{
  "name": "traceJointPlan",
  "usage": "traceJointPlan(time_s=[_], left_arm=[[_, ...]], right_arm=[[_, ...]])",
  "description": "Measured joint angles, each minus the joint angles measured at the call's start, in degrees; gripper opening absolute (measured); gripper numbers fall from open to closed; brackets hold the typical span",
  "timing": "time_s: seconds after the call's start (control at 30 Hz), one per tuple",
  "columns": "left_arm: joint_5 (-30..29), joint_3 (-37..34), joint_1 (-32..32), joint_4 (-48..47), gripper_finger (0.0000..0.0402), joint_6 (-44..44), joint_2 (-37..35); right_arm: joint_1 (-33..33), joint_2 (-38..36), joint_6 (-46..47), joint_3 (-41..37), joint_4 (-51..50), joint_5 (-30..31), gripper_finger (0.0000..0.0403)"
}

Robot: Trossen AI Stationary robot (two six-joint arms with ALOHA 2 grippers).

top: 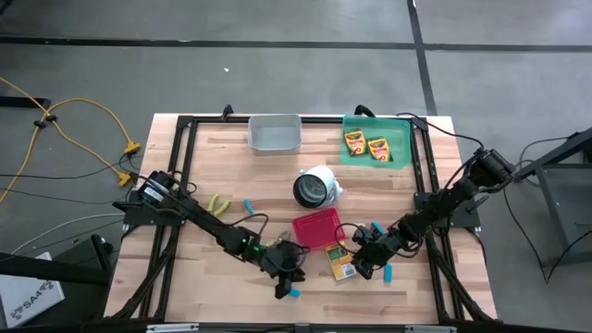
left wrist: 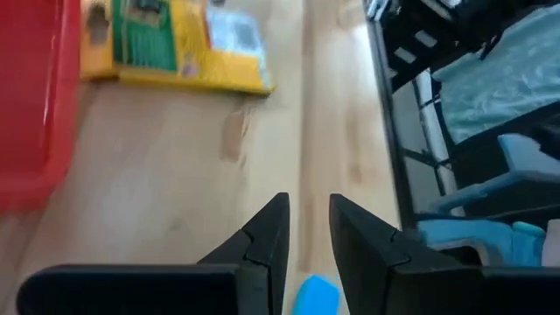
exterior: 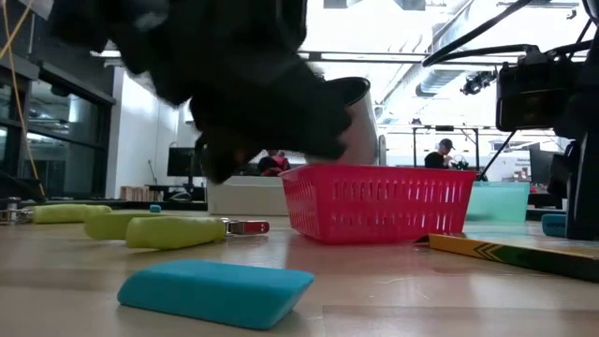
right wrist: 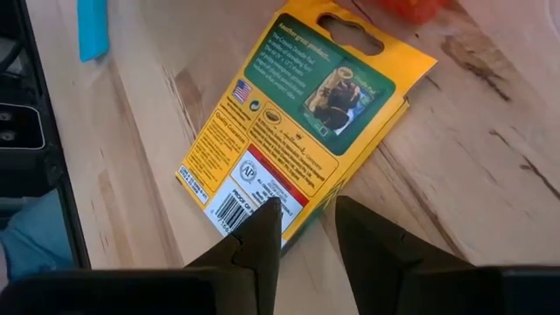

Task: Pick & Place School Supplies
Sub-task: Put the yellow crayon box into the green bin

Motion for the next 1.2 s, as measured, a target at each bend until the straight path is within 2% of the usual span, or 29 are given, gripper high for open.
traceJointPlan(time_s=[0.17,0.5,0.83,1.2], left_arm=[[-4.85,3.66,-0.57,-7.31,0.0082,1.29,0.0],[-11.65,4.89,-0.71,-10.33,0.0082,2.4,0.72],[-10.05,7.13,-0.96,-10.45,0.0082,4.48,4.77],[-7.53,8.25,-0.94,-9.95,0.0082,4.0,4.94]], right_arm=[[0.0,1.56,0.02,0.0,0.42,0.02,0.0103],[-0.02,5.68,-1.21,0.14,7.96,-1.12,0.0103],[0.02,5.91,-1.44,-0.02,10.71,-0.48,0.0103],[0.02,6.14,-1.49,-0.04,14.63,-0.14,0.0103]])
